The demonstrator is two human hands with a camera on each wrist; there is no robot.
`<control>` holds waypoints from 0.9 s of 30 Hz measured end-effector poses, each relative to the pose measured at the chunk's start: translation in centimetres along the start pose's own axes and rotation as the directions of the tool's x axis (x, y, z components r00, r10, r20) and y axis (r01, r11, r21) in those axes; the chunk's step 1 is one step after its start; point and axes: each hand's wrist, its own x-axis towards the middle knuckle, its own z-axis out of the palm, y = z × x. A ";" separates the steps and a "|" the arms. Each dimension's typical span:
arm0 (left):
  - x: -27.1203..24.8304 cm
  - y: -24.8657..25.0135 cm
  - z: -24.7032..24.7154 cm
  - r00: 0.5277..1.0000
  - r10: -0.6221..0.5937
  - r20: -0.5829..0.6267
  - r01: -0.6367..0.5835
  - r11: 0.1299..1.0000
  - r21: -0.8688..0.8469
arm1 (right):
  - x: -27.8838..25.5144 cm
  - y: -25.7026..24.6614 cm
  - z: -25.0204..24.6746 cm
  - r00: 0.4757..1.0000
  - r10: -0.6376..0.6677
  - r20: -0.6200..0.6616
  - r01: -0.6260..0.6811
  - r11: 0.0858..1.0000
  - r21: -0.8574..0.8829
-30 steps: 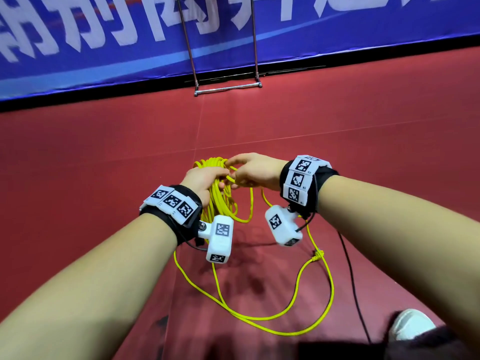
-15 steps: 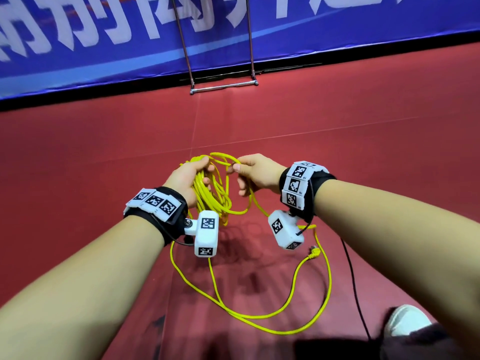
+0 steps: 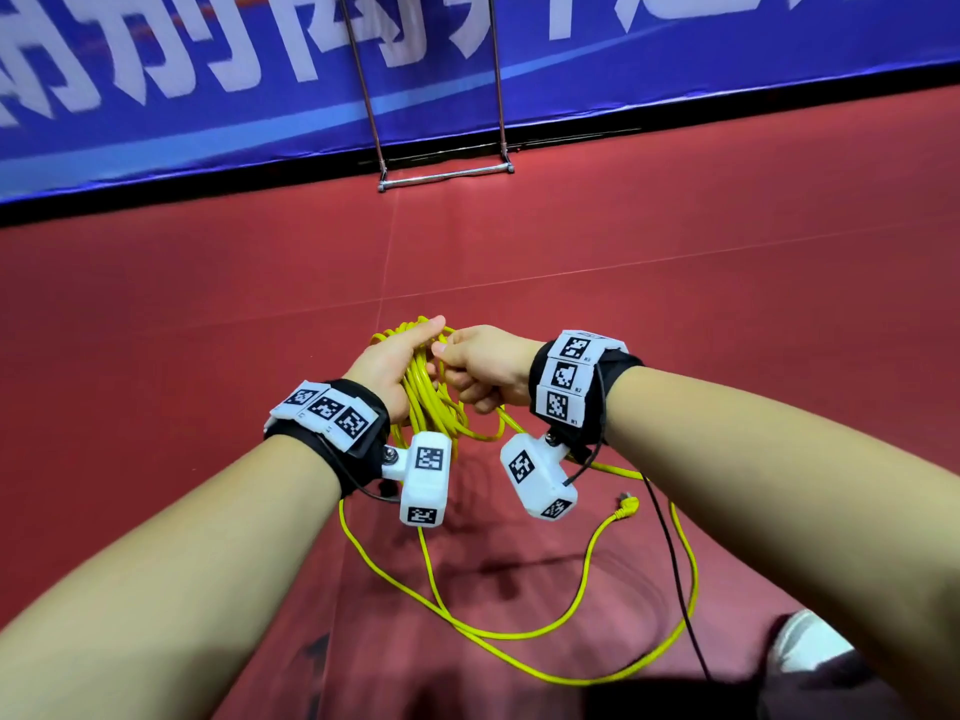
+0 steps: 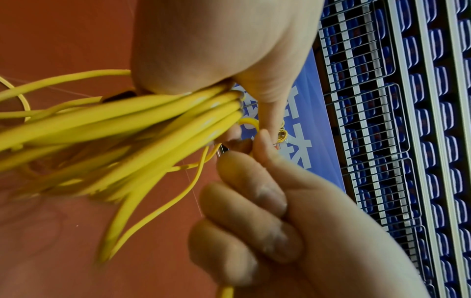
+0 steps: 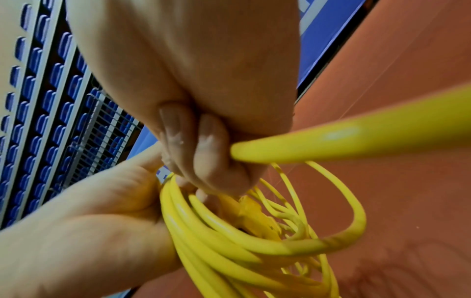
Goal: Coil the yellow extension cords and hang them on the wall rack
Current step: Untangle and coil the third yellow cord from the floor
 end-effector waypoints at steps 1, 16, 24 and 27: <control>-0.1 0.0 0.0 1.000 -0.012 0.009 0.013 1.000 -0.012 | 0.0 0.1 0.1 1.000 -0.001 -0.004 0.001 1.000 -0.023; 0.2 0.7 -0.9 0.993 0.015 -0.118 -0.016 1.000 -0.014 | -0.5 -0.8 -0.3 0.998 -0.065 -0.022 0.060 0.985 -0.161; 1.0 2.8 -3.7 0.959 0.103 -0.263 -0.189 0.925 -0.329 | -0.8 1.1 -3.2 0.999 -0.025 0.040 0.039 0.916 -0.399; 0.5 3.4 -5.0 0.962 0.082 -0.261 -0.197 0.872 -0.448 | -0.8 2.0 -4.0 0.998 0.041 0.041 -0.020 0.913 -0.407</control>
